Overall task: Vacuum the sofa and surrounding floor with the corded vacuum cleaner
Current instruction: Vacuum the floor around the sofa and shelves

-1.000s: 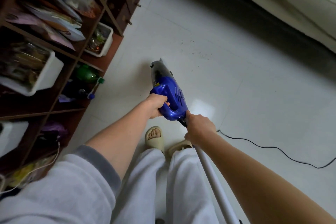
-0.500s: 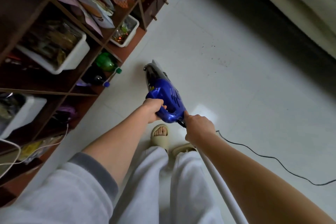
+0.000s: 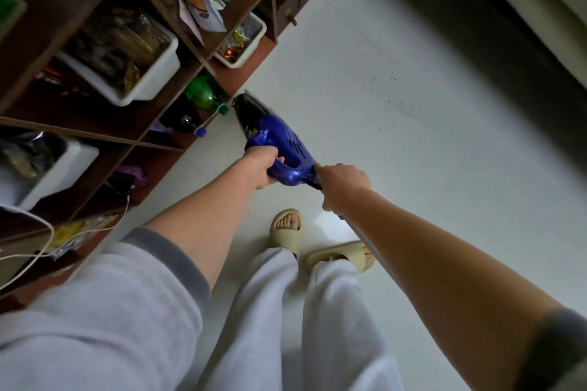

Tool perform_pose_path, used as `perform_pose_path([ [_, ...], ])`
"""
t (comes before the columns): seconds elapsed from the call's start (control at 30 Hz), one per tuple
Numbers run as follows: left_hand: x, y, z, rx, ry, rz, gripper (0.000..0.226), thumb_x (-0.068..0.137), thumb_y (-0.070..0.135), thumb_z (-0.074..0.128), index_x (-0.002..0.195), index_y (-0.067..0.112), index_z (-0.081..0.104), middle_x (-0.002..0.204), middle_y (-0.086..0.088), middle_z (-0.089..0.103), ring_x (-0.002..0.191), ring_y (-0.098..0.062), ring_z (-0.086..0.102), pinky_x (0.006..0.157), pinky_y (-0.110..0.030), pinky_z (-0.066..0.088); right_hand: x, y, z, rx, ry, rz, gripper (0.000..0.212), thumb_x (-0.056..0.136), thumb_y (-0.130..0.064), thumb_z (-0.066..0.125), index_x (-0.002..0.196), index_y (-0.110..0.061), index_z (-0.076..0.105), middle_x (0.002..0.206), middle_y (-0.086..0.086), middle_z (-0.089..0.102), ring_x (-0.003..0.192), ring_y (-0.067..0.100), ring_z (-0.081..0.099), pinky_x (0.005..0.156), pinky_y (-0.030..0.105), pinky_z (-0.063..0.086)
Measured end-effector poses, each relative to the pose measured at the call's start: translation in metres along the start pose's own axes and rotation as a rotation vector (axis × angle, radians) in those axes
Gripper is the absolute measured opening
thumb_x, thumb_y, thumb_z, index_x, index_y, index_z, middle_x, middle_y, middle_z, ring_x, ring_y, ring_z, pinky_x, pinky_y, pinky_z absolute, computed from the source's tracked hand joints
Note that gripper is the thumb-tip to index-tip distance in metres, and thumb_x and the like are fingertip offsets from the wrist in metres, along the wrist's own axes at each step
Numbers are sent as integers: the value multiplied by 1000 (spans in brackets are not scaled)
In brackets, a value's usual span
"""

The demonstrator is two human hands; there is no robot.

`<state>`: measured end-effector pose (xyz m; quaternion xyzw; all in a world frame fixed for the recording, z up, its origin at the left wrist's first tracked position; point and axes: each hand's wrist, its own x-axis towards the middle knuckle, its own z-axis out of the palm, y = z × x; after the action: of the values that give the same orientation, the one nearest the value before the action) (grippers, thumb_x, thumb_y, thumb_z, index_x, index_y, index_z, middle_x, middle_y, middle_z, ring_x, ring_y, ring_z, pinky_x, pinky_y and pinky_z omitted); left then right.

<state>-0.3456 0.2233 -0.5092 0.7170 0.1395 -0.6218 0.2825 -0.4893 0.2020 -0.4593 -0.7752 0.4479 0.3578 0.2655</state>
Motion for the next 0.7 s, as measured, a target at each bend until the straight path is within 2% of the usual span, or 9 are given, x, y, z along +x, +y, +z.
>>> perform_pose_path([
  [0.13,-7,-30,-21,-38,30,-54,41,94,-2,40,133,7,47,102,-5,55,93,-15,54,78,-34,48,-20,-12,16,0,-20,-55,49,88,-10,55,135,-18,41,79,0,43,84,23,58,66,29,42],
  [0.27,-19,-61,-30,-5,86,-105,37,93,-2,43,129,6,49,88,-4,56,78,-11,55,77,-33,48,-51,-16,34,28,-110,-64,57,87,-8,52,140,-21,34,90,4,50,95,27,60,67,31,42],
  [0.37,-32,-80,-29,10,92,-145,39,93,0,45,132,6,47,89,-5,57,78,-12,56,77,-34,49,-74,-12,40,53,-171,-51,60,87,-7,51,142,-24,33,86,3,45,89,26,56,68,31,41],
  [0.53,-50,-99,-9,-6,51,-166,39,93,-3,42,131,5,47,89,-6,56,82,-13,55,78,-34,49,-96,8,41,11,-162,-32,49,91,-10,51,137,-21,39,88,2,46,89,25,56,68,30,39],
  [0.7,-62,-111,19,-5,11,-178,39,92,-3,43,130,5,48,87,-6,55,77,-12,54,69,-31,49,-112,36,41,5,-187,18,45,88,-9,51,131,-19,46,80,1,42,79,22,47,67,30,40],
])
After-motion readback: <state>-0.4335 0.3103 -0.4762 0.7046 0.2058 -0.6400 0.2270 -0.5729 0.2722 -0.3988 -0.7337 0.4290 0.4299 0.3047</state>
